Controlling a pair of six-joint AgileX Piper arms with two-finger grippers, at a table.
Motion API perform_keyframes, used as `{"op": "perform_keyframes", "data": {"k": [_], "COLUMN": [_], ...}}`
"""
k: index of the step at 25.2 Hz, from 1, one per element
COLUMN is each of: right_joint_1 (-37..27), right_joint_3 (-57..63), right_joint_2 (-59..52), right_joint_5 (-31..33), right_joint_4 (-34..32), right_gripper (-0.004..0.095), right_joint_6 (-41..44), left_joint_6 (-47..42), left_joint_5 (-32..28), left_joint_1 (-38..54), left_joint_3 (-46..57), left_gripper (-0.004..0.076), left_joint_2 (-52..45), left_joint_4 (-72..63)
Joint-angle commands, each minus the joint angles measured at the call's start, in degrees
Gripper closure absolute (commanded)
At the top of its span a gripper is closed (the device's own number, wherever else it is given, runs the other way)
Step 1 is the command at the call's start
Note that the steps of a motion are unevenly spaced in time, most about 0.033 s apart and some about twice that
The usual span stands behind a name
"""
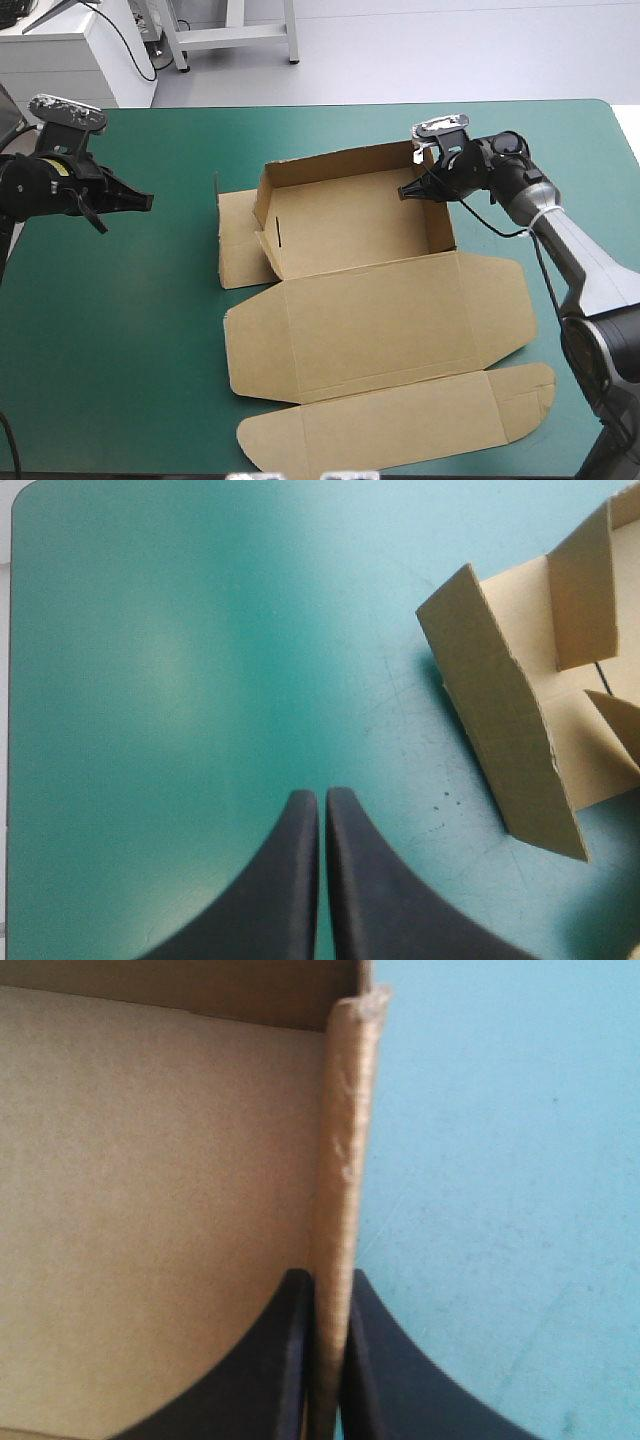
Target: Fold the box
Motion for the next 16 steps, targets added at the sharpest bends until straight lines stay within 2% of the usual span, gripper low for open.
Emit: {"op": "perform_keyframes", "data": {"k": [1, 6, 9, 16], "right_joint_1": [0.09, 0.09, 0.09, 0.09], "right_joint_3": [-2.32, -6.75, -10.14, -14.05], "right_joint_2": [-0.50, -0.50, -0.61, -1.18], "right_joint_5": [5.83, 7.60, 11.00, 22.61], "right_joint_4": [0.31, 0.31, 0.09, 0.09], "right_gripper": [0.0719, 0.0434, 0.0339, 0.0341], "right_joint_6": [-1.39, -3.45, -3.88, -3.74], "left_joint_6": [-0.54, -0.54, -0.54, -0.54], "left_joint_5": [-2.24, 0.15, 0.42, 0.79], "left_joint_1": [-0.10, -0.10, -0.10, -0.10], "left_joint_3": [-1.39, -1.39, -1.39, -1.39], "left_gripper": [0.0717, 0.0717, 0.0717, 0.0717], "left_joint_2": [-1.98, -1.98, -1.98, -1.98], "left_joint_4": [-1.47, -1.47, -1.47, -1.47]}}
